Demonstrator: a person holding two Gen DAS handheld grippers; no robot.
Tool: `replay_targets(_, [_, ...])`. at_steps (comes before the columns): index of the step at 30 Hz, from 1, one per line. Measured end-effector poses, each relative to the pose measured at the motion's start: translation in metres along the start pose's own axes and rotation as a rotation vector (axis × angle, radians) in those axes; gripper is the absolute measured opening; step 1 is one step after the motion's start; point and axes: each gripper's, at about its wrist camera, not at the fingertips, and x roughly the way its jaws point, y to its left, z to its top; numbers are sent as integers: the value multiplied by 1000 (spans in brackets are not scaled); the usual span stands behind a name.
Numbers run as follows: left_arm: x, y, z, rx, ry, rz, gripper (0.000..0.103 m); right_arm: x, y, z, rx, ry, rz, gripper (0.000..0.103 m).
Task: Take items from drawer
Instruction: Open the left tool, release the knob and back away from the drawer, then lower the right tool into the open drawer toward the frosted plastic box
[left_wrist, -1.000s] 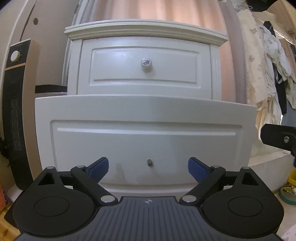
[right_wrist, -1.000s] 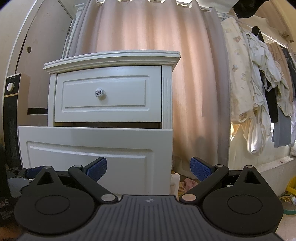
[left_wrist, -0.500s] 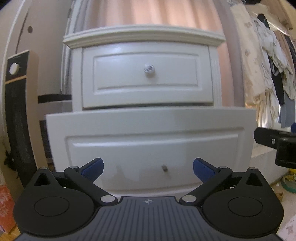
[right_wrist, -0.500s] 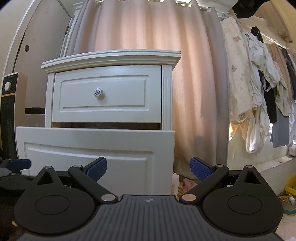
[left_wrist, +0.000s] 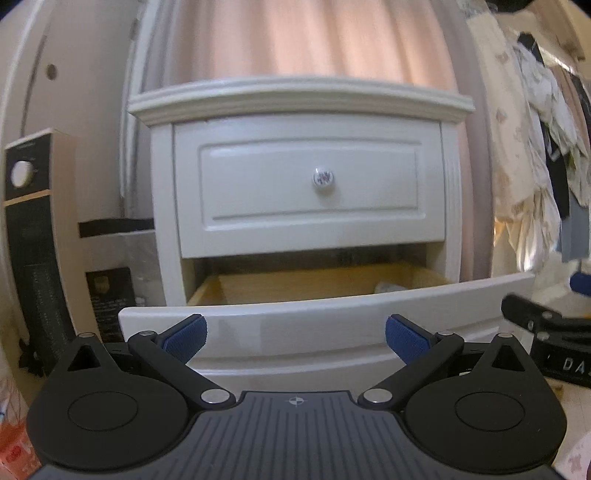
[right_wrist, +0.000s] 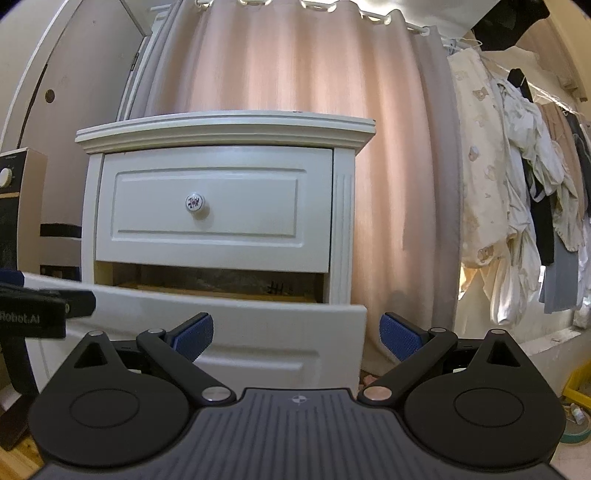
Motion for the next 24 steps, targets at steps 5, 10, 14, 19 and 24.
replay_targets(5, [6,15,12,-13,-29,-6,103,11,5,15,-23,-23,13,103])
replay_targets(10, [24,30,27,-41,29,-85,103,27,14,28,-100,-63,17,103])
replay_targets(14, [38,36,33,-44,34,-98,103,42,16,40,-144,-76,60,103])
replay_targets(19, [54,43,35,-45,36,-102,103,58,-4,55,-155,-62,134,103])
replay_targets(24, [68,45,36,-32,58,-162,103,80,-18,79,-270,-11,308,103])
